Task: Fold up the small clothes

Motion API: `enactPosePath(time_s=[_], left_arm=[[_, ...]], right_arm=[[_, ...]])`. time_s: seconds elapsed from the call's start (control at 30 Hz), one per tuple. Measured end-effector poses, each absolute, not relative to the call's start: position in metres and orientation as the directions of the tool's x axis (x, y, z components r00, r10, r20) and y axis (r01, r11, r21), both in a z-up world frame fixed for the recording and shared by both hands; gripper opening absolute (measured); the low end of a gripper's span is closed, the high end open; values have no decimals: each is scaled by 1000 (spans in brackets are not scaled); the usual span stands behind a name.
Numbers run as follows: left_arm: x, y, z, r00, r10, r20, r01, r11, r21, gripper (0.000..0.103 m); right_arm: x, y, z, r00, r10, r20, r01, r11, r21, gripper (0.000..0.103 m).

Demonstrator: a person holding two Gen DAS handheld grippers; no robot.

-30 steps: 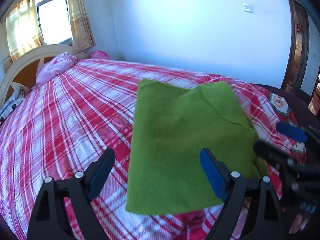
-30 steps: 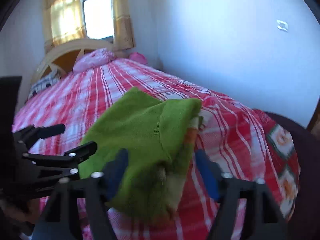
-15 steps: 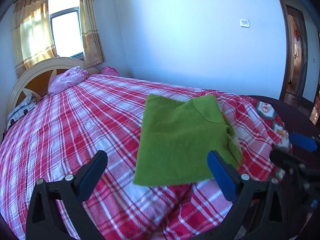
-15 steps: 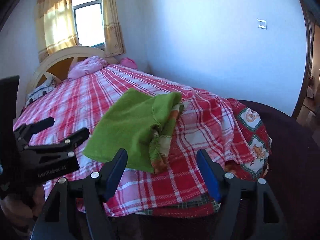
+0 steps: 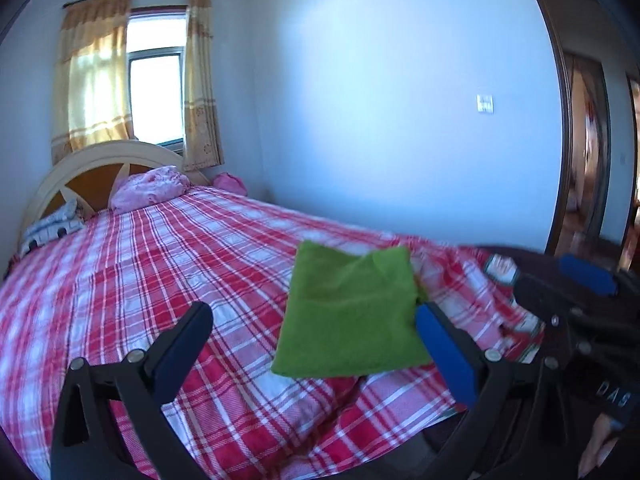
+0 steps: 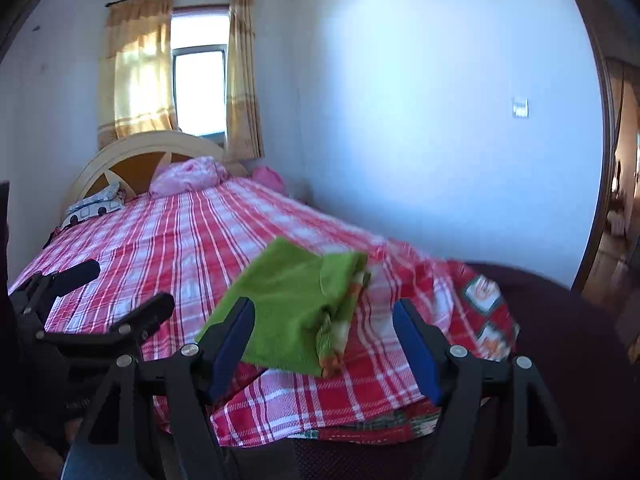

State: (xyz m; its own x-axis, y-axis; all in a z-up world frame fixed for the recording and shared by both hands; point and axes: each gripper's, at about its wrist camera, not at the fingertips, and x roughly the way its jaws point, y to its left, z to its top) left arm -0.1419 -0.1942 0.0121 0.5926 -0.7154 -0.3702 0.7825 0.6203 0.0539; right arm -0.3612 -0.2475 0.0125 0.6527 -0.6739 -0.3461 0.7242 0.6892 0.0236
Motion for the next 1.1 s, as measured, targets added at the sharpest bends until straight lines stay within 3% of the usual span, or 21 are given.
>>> enactPosePath(time_s=[0.2, 0.4, 1.1], left_arm=[[-146, -182, 25, 644, -703, -302, 747, 663, 50, 103], [-146, -175, 29, 653, -699, -291, 740, 671, 50, 103], [-155, -170, 31, 673, -691, -263, 730, 679, 83, 103]], right_arm=[[-380, -239, 28, 649, -718, -254, 750, 659, 55, 73], [-392, -236, 34, 645, -739, -194, 762, 642, 90, 74], [-385, -235, 29, 655, -724, -217, 750, 657, 76, 77]])
